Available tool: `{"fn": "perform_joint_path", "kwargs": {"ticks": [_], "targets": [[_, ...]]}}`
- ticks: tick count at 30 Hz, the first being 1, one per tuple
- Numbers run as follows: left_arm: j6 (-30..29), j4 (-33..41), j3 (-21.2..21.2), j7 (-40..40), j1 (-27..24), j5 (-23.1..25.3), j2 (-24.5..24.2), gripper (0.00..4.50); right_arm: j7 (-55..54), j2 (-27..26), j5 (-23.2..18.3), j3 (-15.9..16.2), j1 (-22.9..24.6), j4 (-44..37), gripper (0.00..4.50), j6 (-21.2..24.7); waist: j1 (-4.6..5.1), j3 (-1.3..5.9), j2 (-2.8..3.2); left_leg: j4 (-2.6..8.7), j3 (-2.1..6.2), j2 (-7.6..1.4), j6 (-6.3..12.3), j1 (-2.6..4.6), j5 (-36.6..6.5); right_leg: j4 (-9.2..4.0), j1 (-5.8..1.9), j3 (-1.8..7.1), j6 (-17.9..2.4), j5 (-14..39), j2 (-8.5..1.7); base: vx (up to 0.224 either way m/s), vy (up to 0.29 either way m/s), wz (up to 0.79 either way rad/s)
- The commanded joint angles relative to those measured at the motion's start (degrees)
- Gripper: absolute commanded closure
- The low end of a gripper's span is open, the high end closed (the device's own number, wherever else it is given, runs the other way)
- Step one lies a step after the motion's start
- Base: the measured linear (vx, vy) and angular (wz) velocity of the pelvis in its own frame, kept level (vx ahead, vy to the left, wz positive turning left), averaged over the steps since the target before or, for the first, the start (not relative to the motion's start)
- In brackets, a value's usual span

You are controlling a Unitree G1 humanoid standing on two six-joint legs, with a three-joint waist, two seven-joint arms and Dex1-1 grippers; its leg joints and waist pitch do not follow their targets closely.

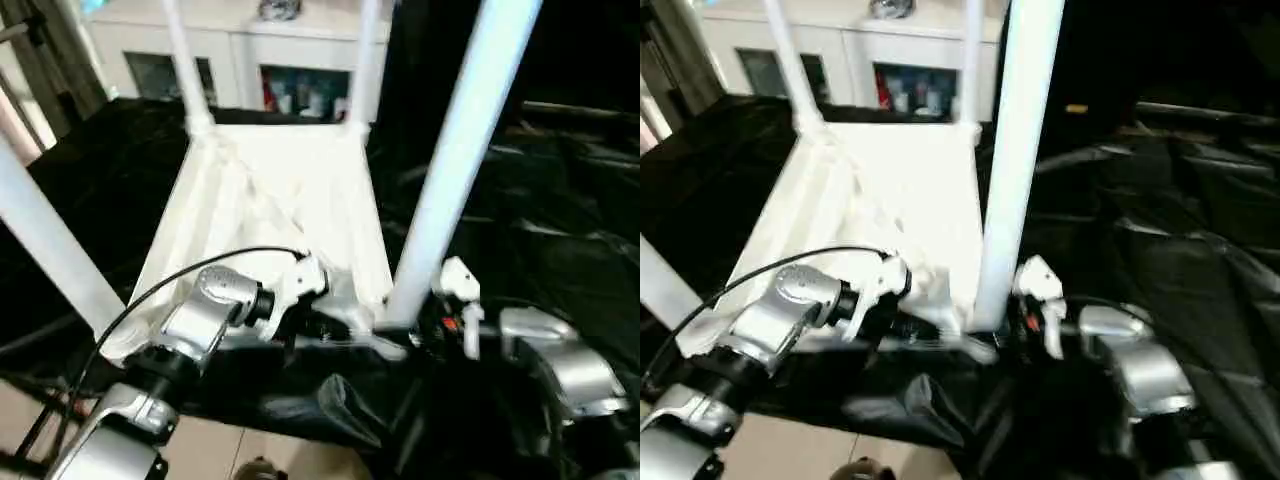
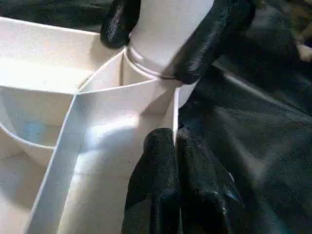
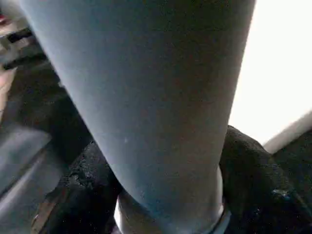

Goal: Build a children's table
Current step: Rotate leg to tighten

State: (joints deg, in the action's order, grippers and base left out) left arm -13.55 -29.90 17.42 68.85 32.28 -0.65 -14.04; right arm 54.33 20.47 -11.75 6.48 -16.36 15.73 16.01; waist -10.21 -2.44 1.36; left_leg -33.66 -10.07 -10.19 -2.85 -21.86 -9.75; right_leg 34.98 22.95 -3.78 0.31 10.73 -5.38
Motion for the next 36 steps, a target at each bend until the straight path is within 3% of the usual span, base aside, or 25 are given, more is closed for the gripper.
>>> {"fn": "perform_joint_path", "kwargs": {"ticks": [1, 3, 5, 8, 10, 12, 15, 19, 22, 26, 29, 32, 33, 36], "targets": [[0.67, 0.44, 0.90, -2.30, 2.37, -1.43, 4.22, 4.50, -6.78, -2.73, 2.71, 1.69, -0.73, 2.71, 1.99, 1.04, 0.67, 2.71, -0.60, 5.26, 1.48, -2.96, -1.32, 1.14, -21.15, -5.70, -2.02, 2.41, -8.90, 24.55, -4.19, 0.000, 0.000, 0.00], [0.75, -2.65, 0.84, -10.10, 4.43, 1.26, 7.21, 4.50, -16.24, -6.90, 4.30, -0.07, -1.76, 5.91, 1.99, 1.67, 1.38, 2.53, -0.47, 5.31, 1.60, -2.87, -1.87, 1.22, -22.46, -6.05, -1.63, 2.45, -7.97, 26.81, -4.18, 0.000, 0.000, 0.00], [0.23, -5.45, 0.03, -17.20, 6.35, 2.56, 10.42, 4.50, -25.78, -10.90, 5.18, -2.54, -2.97, 9.00, 1.99, 2.58, 1.79, 2.73, -0.53, 5.27, 1.85, -2.73, -2.23, 1.44, -22.82, -6.37, -1.71, 2.35, -6.52, 29.29, -4.44, 0.000, 0.000, 0.00], [0.06, -7.57, -1.09, -21.94, 7.65, 2.86, 13.03, 4.50, -32.12, -13.31, 6.17, -3.87, -4.06, 11.36, 1.99, 2.57, 2.31, 2.74, -0.55, 5.32, 1.80, -2.62, -2.26, 1.35, -22.68, -6.41, -1.63, 2.32, -6.63, 28.36, -4.19, 0.000, 0.000, 0.00], [0.45, -8.82, -1.51, -24.11, 8.42, 3.13, 14.76, 4.50, -34.33, -14.52, 7.12, -3.72, -4.91, 12.72, 1.99, 2.18, 2.22, 2.86, -0.15, 5.32, 1.77, -2.65, -1.96, 1.28, -21.93, -6.27, -1.65, 2.43, -6.63, 26.01, -4.07, 0.000, 0.000, 0.00], [1.44, -9.64, -1.34, -24.46, 8.83, 3.27, 15.92, 4.50, -34.88, -15.15, 7.85, -3.23, -5.63, 13.57, 1.99, 1.33, 2.13, 3.05, -0.25, 5.25, 1.57, -2.63, -1.31, 0.93, -19.89, -5.88, -1.97, 2.54, -7.35, 21.11, -3.89, 0.000, 0.000, 0.00], [2.37, -9.79, -1.20, -23.16, 8.83, 3.07, 16.34, 4.50, -33.86, -15.97, 5.90, -4.46, -6.14, 13.41, 1.26, 0.60, 2.05, 3.26, -0.30, 5.00, 1.31, -2.59, -0.15, 0.69, -16.96, -5.26, -2.31, 2.59, -8.95, 14.83, -3.73, 0.000, 0.000, 0.00], [3.11, -9.38, -0.86, -21.16, 8.51, 2.60, 15.75, 4.50, -31.83, -15.85, 4.85, -4.52, -6.12, 12.48, 1.08, -0.25, 1.95, 3.33, -0.28, 4.90, 1.19, -2.63, 0.94, 0.71, -15.40, -5.06, -2.52, 2.51, -10.06, 12.67, -3.78, 0.000, 0.000, 0.00], [3.54, -8.53, -0.67, -18.12, 7.91, 1.98, 14.14, 4.50, -25.15, -13.13, 3.93, -2.26, -5.42, 10.36, 0.95, -1.46, 1.84, 3.22, -0.49, 4.95, 1.19, -2.72, 1.31, 0.67, -16.27, -5.20, -2.65, 2.47, -9.87, 14.01, -3.87, 0.000, 0.000, 0.00], [4.65, -6.26, -0.43, -11.84, 6.43, 0.69, 11.17, 4.50, -11.92, -6.77, 2.84, 0.69, -3.68, 6.39, 0.95, -2.61, 1.67, 3.43, -0.55, 4.63, 1.12, -2.88, 2.56, 0.52, -14.26, -4.72, -2.91, 2.47, -10.83, 10.08, -3.82, 0.000, 0.000, 0.00], [5.04, -5.08, -0.18, -8.67, 5.66, 0.01, 9.61, 4.50, -6.11, -3.70, 1.69, 1.34, -2.78, 4.29, 0.95, -2.70, 1.60, 3.43, -0.59, 4.40, 0.94, -2.91, 3.82, 0.54, -12.75, -4.53, -2.74, 2.43, -12.27, 8.05, -3.78, 0.000, 0.000, 0.00], [4.49, -1.96, 0.66, -1.58, 3.98, -1.80, 6.36, 4.50, 2.29, 1.05, -0.72, 1.74, -1.28, 0.93, 0.95, -1.88, 0.80, 3.39, -0.52, 4.38, 0.95, -3.28, 4.58, 0.62, -12.76, -4.40, -2.90, 2.38, -12.63, 8.73, -3.75, 0.000, 0.000, 0.00], [4.46, -1.54, 0.77, -0.41, 3.70, -1.92, 5.62, 4.50, 4.01, 2.13, -1.20, 1.76, -0.99, 0.29, 0.95, -1.46, 0.63, 3.37, -0.52, 4.32, 0.85, -3.35, 4.74, 0.66, -12.87, -4.35, -2.61, 2.41, -12.95, 8.68, -3.71, 0.000, 0.000, 0.00], [4.74, -1.47, 0.99, 1.49, 3.48, -1.80, 4.17, 4.50, 7.46, 4.21, -2.05, 2.16, -0.40, -0.98, 0.95, -0.86, 0.15, 3.26, -0.47, 4.46, 0.94, -3.39, 3.96, 0.74, -13.79, -4.49, -2.57, 2.40, -13.01, 10.90, -3.81, 0.000, 0.000, 0.00]]}}
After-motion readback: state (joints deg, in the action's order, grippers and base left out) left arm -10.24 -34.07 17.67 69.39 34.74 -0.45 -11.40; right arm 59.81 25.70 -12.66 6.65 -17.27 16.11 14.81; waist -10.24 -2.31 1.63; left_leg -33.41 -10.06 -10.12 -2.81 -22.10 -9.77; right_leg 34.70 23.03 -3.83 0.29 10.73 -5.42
